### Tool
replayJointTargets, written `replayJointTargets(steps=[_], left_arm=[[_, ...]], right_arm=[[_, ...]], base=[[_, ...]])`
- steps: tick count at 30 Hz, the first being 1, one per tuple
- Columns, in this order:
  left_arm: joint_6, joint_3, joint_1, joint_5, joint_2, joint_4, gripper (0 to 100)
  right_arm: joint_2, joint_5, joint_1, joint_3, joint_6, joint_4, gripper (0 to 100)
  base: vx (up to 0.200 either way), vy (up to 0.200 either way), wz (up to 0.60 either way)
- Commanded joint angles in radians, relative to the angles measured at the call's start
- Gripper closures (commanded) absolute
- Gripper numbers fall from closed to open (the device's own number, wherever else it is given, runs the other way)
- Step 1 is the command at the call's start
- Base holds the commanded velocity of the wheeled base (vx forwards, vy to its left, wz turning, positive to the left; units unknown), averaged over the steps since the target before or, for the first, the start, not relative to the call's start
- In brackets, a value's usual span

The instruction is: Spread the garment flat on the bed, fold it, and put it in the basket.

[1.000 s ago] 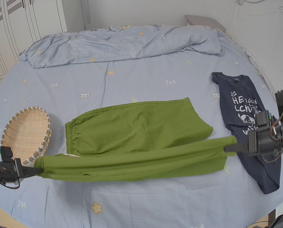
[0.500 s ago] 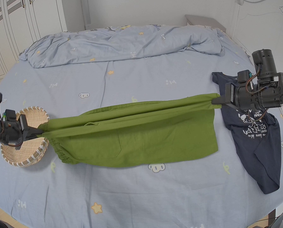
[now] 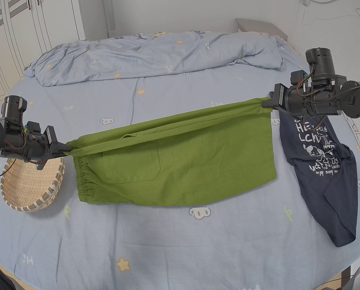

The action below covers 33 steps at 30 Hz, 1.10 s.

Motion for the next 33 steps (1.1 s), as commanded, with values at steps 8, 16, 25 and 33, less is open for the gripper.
replayJointTargets(steps=[8,16,25,33], left_arm=[[0.006,-0.091,0.014,-0.004,0.135,0.002,100],[0.006,-0.114,0.017,-0.004,0.175,0.001,100],[0.006,-0.142,0.017,-0.004,0.211,-0.001,100],[0.006,-0.149,0.002,-0.002,0.235,-0.003,100]], right_arm=[[0.170,0.004,0.000,-0.142,-0.034,0.003,100],[0.227,0.004,0.000,-0.211,-0.040,0.003,100],[0.269,0.006,-0.003,-0.277,-0.063,0.006,100],[0.287,0.004,-0.003,-0.266,-0.060,0.004,100]], base=[[0.000,0.000,0.00],[0.000,0.000,0.00],[0.000,0.000,0.00],[0.000,0.000,0.00]])
